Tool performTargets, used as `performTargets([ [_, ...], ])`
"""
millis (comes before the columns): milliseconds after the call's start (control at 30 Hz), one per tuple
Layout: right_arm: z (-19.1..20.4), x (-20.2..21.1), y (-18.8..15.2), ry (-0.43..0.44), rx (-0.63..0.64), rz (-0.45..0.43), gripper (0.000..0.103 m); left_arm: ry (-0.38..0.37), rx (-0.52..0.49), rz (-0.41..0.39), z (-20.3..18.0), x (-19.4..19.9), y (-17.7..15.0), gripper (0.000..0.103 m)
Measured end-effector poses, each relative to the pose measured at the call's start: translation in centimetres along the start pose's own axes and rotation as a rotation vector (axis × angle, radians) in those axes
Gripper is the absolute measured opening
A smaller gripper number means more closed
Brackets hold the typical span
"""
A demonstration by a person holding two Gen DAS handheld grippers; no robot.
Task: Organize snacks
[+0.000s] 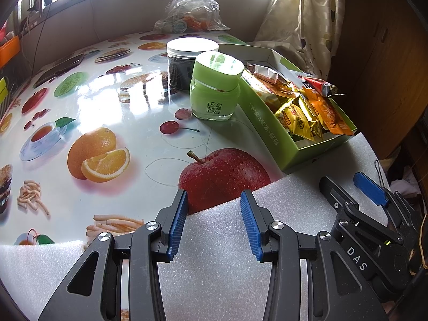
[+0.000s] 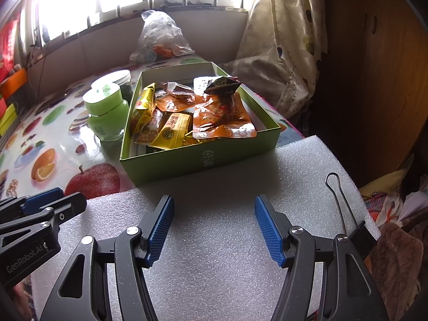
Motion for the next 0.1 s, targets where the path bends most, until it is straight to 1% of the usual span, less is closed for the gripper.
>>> performTargets([
  [100,0.04,0.0,-0.01,0.001,0.001,-0.001,0.063,0.001,0.0,0.0,0.0,0.0,0.0,0.042],
])
Point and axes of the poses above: each gripper's, at about its wrist camera, not at the fingertips, and x roughly against the way its jaws point, z to its left, y to its top, the point moved 6 cm from there along -x, roughly the way its jaws point
